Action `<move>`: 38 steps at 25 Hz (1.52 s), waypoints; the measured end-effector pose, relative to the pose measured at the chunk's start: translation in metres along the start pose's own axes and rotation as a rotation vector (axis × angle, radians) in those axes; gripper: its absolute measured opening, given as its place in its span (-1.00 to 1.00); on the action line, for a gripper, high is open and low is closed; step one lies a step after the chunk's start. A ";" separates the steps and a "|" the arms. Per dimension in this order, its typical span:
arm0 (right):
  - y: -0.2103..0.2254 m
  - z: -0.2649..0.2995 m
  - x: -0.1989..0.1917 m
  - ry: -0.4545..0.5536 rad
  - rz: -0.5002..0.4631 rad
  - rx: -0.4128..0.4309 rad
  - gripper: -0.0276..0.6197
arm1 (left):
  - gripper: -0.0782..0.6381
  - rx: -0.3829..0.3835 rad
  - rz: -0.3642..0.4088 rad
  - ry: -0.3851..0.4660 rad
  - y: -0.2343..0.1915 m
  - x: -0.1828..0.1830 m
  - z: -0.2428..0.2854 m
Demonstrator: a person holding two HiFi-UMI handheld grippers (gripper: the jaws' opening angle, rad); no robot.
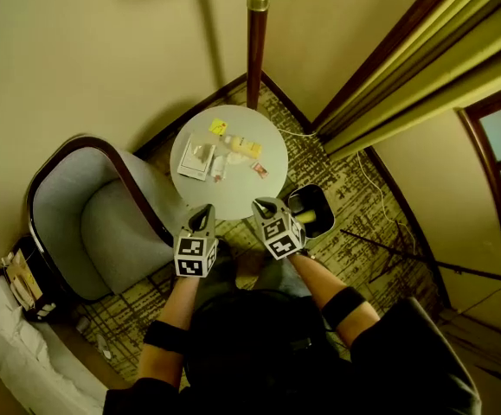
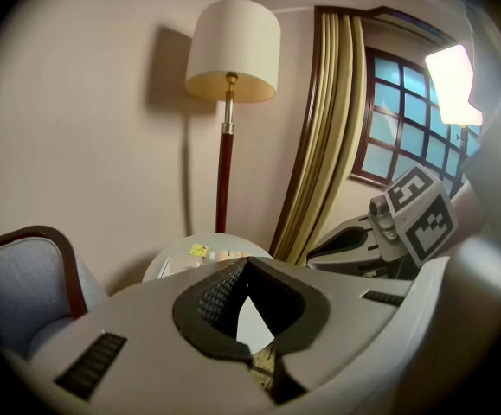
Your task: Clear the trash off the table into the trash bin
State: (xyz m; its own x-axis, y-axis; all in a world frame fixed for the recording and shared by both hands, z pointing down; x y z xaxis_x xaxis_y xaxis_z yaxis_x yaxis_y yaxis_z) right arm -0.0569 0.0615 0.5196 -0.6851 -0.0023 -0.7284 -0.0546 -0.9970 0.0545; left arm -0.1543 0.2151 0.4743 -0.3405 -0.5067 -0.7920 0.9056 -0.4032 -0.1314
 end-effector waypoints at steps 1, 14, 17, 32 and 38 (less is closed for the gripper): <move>0.006 0.007 -0.003 -0.013 -0.002 -0.010 -0.80 | -0.78 -0.001 -0.003 -0.005 0.000 0.000 0.006; 0.094 0.112 -0.054 -0.203 -0.001 -0.032 -0.38 | -0.78 -0.005 -0.045 -0.051 -0.020 -0.003 0.088; 0.106 0.136 -0.066 -0.244 -0.019 -0.018 -0.29 | -0.78 -0.007 -0.050 -0.050 -0.021 -0.002 0.104; 0.133 0.226 -0.133 -0.376 -0.028 0.020 -0.29 | -0.78 -0.042 -0.076 -0.082 -0.014 -0.026 0.144; 0.136 0.241 -0.143 -0.393 0.019 0.020 -0.42 | -0.78 -0.031 -0.091 -0.092 -0.020 -0.037 0.140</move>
State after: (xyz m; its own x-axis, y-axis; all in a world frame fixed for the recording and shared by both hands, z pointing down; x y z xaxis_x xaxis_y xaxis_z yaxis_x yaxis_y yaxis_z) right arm -0.1415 -0.0553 0.7960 -0.9118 0.0133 -0.4104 -0.0509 -0.9954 0.0810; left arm -0.1955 0.1348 0.5895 -0.4418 -0.5379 -0.7179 0.8770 -0.4276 -0.2193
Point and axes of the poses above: the fingertips, and each gripper's own axes: z forward along the fingers, y to its right, x out of its top, the point moved 7 cm from there along -z, backward along the fingers, and after that the axes turned 1 degree about y, right-handed, at the moved point
